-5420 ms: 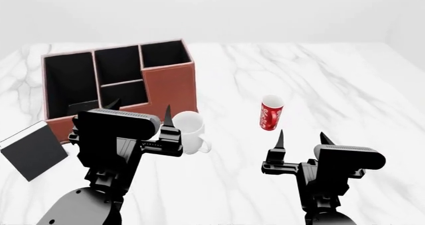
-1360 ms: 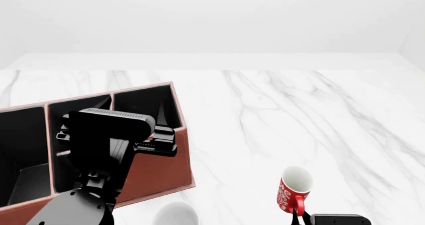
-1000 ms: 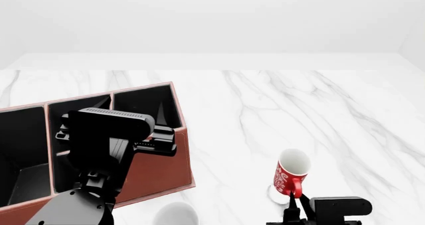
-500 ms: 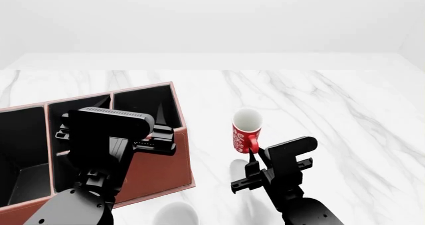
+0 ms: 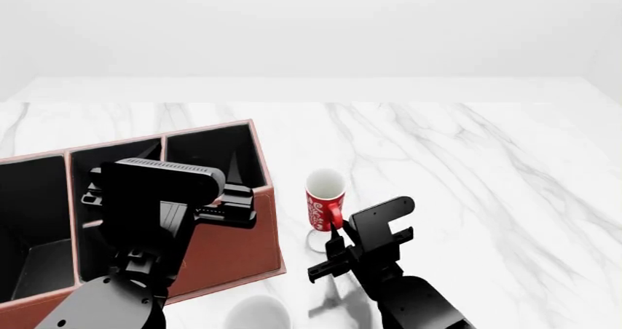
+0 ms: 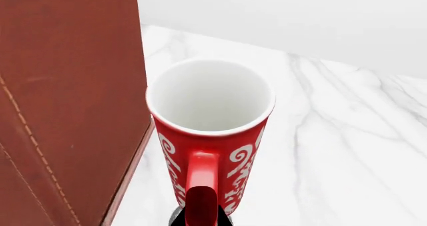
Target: Pick up the red mug and place it to the right of the caddy.
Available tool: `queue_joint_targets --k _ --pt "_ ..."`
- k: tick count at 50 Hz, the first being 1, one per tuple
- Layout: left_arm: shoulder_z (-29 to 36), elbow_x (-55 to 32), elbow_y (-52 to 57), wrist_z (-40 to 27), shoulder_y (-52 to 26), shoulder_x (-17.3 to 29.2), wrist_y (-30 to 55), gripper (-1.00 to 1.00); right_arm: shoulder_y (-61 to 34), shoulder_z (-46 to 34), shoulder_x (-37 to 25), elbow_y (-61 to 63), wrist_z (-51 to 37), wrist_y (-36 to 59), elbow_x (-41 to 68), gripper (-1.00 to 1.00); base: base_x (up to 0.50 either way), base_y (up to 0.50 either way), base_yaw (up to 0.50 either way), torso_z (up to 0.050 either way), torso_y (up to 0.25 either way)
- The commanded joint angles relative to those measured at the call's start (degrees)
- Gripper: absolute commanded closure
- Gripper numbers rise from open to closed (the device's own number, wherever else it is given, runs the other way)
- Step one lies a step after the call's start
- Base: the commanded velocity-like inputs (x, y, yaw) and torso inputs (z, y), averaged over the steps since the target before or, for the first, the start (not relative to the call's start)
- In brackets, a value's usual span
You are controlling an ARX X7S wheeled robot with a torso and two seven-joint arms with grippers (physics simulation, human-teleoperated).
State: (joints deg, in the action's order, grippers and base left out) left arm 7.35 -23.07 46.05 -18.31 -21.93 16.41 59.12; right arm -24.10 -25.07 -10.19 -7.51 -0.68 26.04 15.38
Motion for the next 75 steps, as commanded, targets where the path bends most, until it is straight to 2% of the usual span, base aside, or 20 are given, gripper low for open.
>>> queue_joint_targets --k 1,24,42,43,61,71,75 --pt "-0.03 -0.31 -0.03 -0.24 0.19 0.26 -0.21 -1.00 -0.97 -1.55 2.14 -7.55 0.80 -4.33 -1.54 1.00 0.00 0.00 0.00 0.000 0.000" --pt "0.25 -0.75 -0.22 -0.78 0.32 0.67 -0.60 -1.00 -2.31 -3.66 4.31 -19.09 0.84 -11.22 -2.87 1.00 0.00 0.00 0.00 0.000 0.001" --pt "0.09 -1.29 -0.13 -1.24 0.41 1.00 -0.72 -1.00 -2.47 -4.24 4.06 -18.98 0.25 -10.50 -2.09 1.00 0.00 0.00 0.00 0.000 0.000" --pt "0.05 -1.36 -0.08 -1.27 0.38 1.01 -0.66 -1.00 -2.39 -4.25 3.97 -18.67 0.23 -10.33 -1.97 -1.00 0.00 0.00 0.00 0.000 0.000" --pt "-0.06 -1.84 -0.06 -1.70 0.48 1.42 -0.91 -1.00 -0.46 -5.27 2.09 -14.90 -0.68 -9.80 -1.85 -1.00 0.00 0.00 0.00 0.000 0.000" --pt "-0.11 -2.01 -0.07 -2.06 0.41 1.65 -0.91 -1.00 12.46 -1.88 -9.39 15.25 -2.65 1.56 4.72 -1.00 0.00 0.00 0.00 0.000 0.000" --pt "0.43 -1.89 -0.08 -2.28 0.43 1.62 -1.03 -1.00 16.70 2.60 -13.52 26.94 -4.61 4.56 9.10 -1.00 0.00 0.00 0.00 0.000 0.000"
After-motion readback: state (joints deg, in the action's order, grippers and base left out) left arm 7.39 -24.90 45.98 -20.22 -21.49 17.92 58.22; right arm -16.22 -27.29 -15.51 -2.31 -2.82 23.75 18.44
